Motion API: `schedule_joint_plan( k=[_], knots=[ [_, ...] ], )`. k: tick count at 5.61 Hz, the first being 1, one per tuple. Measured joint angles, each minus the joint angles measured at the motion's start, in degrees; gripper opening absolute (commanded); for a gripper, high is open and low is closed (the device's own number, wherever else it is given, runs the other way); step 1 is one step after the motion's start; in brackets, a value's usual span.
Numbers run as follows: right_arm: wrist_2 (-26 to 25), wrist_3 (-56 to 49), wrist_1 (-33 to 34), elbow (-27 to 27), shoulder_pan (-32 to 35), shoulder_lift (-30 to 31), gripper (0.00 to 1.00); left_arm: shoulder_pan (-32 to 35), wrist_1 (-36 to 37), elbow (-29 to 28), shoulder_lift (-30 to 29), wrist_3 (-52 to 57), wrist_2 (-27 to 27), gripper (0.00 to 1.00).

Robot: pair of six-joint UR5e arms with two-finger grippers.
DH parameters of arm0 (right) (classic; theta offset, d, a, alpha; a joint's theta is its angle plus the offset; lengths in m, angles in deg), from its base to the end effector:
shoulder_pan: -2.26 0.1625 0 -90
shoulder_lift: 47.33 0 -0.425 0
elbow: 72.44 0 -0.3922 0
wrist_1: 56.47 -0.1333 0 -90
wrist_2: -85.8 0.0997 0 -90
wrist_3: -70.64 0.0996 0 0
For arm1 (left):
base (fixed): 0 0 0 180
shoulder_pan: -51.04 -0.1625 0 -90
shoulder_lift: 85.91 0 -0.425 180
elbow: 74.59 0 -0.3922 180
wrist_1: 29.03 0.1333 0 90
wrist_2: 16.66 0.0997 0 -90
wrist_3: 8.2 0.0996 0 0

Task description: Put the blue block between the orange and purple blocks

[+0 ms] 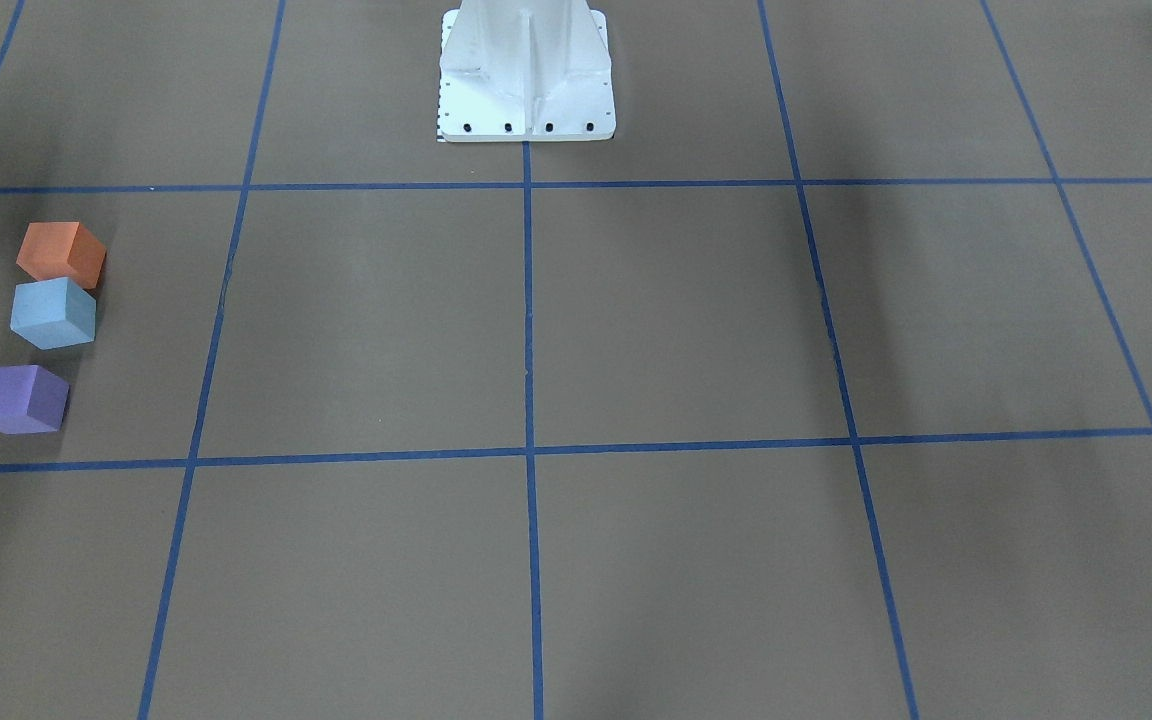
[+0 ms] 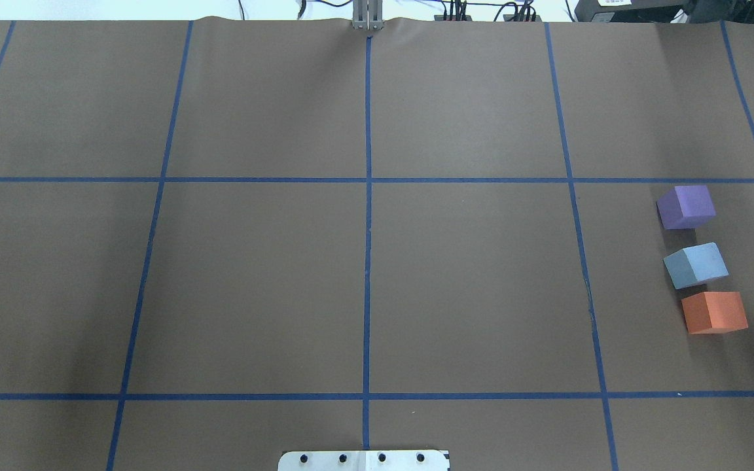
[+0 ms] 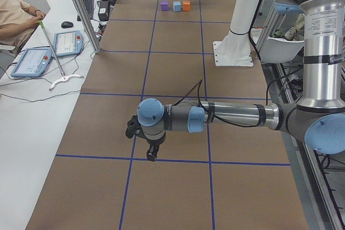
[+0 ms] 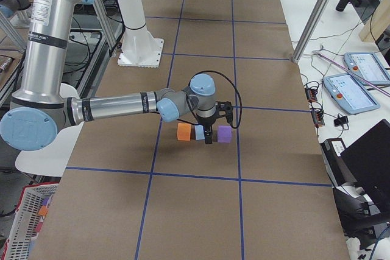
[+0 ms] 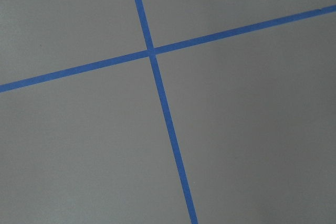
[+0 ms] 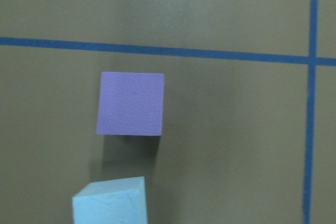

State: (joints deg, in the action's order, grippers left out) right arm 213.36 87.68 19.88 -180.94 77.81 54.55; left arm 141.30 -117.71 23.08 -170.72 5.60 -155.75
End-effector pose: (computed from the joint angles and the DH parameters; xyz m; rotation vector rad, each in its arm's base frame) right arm -0.0353 -0.4277 0.5727 0.1521 -0.7165 -0.0728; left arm -0.0601 -0.4541 0.6320 0.1240 0.8500 0.2303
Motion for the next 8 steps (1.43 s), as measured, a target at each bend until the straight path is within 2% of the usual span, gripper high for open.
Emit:
schedule_joint_plan(
  k=[2,3,5,8],
  knots=[
    [1.0,-19.7,12.5,0.0,11.9,0.1,1.0,0.0,0.1,0.2,0.1,0.0,0.0,1.0],
    [0.7,-24.1,15.1,0.0,13.8,0.5,1.0,0.0,0.1,0.3,0.2,0.0,0.0,1.0],
    [0.8,-27.5,15.7,1.8,14.5,1.5,1.0,0.0,0.0,0.4,0.3,0.0,0.0,1.0],
    [1.3,-28.4,10.7,3.2,14.5,1.5,1.0,0.0,0.0,0.5,0.3,0.0,0.1,1.0]
  ],
)
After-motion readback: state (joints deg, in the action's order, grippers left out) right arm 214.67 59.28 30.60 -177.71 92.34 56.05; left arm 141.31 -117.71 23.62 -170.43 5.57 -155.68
